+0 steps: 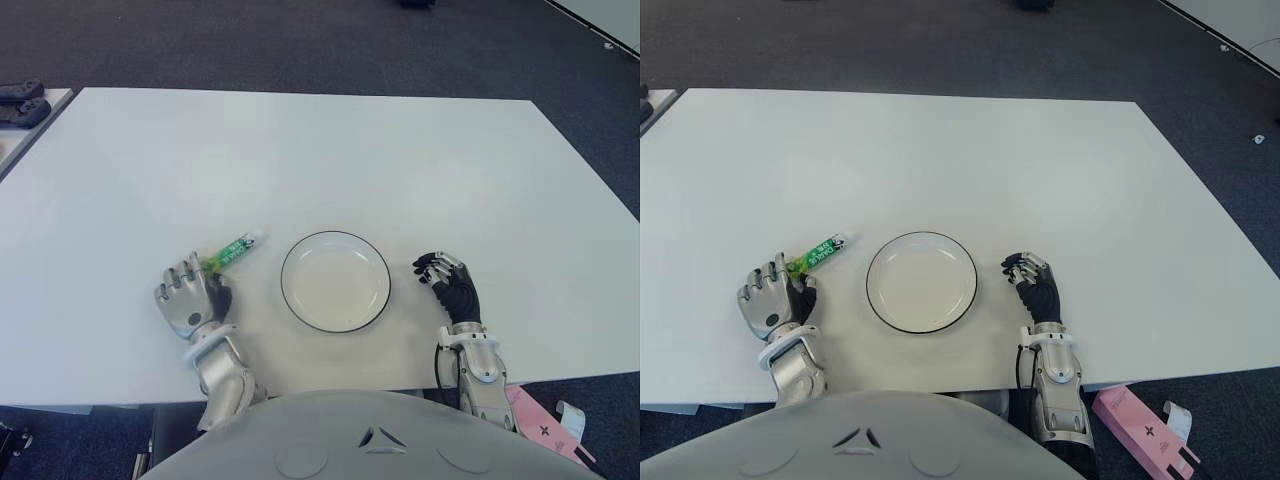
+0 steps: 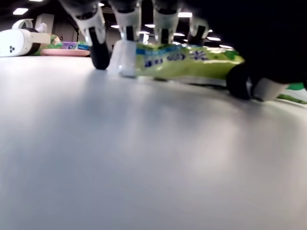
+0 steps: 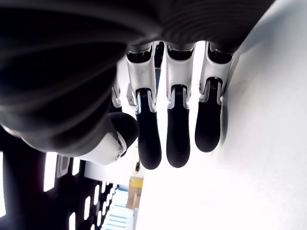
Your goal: Put the toothpaste on the table into the plate.
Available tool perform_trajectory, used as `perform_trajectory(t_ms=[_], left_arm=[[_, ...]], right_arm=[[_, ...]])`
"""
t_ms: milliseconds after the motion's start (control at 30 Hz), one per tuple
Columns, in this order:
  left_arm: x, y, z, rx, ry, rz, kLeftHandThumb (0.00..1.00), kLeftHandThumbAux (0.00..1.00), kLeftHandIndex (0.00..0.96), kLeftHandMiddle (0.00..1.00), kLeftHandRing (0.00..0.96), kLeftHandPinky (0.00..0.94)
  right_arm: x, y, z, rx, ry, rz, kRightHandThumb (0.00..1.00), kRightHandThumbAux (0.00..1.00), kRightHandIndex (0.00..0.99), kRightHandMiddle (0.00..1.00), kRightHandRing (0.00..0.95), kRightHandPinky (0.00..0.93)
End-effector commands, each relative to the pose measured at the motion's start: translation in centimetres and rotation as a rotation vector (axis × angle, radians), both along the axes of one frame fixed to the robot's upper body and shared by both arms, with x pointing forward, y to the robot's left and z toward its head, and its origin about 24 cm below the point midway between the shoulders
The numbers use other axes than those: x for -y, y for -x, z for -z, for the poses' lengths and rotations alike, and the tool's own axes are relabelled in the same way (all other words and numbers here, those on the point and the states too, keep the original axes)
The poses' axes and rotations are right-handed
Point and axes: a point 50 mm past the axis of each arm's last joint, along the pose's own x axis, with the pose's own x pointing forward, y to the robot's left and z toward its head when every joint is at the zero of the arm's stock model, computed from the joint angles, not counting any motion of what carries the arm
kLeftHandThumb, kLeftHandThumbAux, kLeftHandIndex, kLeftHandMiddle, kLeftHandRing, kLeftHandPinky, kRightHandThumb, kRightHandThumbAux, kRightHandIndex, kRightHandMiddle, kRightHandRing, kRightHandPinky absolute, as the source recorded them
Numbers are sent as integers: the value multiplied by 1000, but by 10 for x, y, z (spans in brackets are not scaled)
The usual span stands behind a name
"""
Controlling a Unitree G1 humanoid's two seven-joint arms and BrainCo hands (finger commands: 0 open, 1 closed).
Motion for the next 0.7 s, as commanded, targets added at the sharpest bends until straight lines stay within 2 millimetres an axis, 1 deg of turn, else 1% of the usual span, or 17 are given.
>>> perform_trajectory(t_ms=[33,200,367,700], left_arm=[[26,5,15,-95,178,-64,584,367,0,192,145,187],[26,4,14,-87,170,-56,582,353,0,202,174,227],[25,4,13,-77,166,-51,582,353,0,207,173,198],[22,5,11,-45,173,-63,603,372,0,209,182,228]], right_arm=[[2,1,5,-26,-6,2,706,725,425,486,478,484],[2,1,5,-26,-8,1,706,725,425,486,479,483],[2,0,5,-26,-9,0,705,725,424,487,481,486],[1,1,4,-24,-10,0,705,725,424,486,483,494]])
